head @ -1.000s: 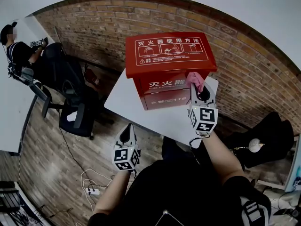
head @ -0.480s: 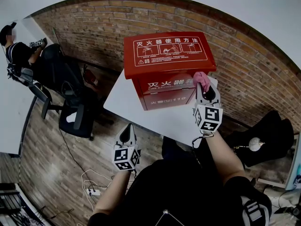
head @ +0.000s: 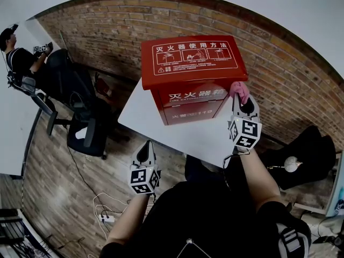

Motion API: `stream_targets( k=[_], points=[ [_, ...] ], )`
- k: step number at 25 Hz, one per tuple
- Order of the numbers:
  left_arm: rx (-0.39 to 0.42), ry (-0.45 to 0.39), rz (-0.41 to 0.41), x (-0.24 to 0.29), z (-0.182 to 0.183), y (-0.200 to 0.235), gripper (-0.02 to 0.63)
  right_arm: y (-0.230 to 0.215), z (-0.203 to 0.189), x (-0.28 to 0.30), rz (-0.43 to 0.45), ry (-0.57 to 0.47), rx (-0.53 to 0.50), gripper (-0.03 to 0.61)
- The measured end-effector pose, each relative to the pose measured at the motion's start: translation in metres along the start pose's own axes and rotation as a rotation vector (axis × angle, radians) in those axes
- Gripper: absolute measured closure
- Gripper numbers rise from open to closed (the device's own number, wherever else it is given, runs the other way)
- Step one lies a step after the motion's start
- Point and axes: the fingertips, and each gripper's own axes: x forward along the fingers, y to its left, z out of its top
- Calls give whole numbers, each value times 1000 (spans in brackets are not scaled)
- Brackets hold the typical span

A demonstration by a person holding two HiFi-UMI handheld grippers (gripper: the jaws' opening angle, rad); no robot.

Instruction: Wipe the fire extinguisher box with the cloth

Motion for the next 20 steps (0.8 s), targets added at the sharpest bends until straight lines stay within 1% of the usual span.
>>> stream_targets(
  k=[5, 14, 20],
  points=[
    [1, 8, -4, 3, -1, -3, 586, -16, -3, 5, -25, 13, 23, 468],
    [6, 18, 0, 5, -3, -4, 586, -14, -5, 6, -16, -8, 22, 468],
    [6, 25, 6, 4, -6, -4, 586, -12, -24, 7, -16, 26, 39, 468]
  ],
)
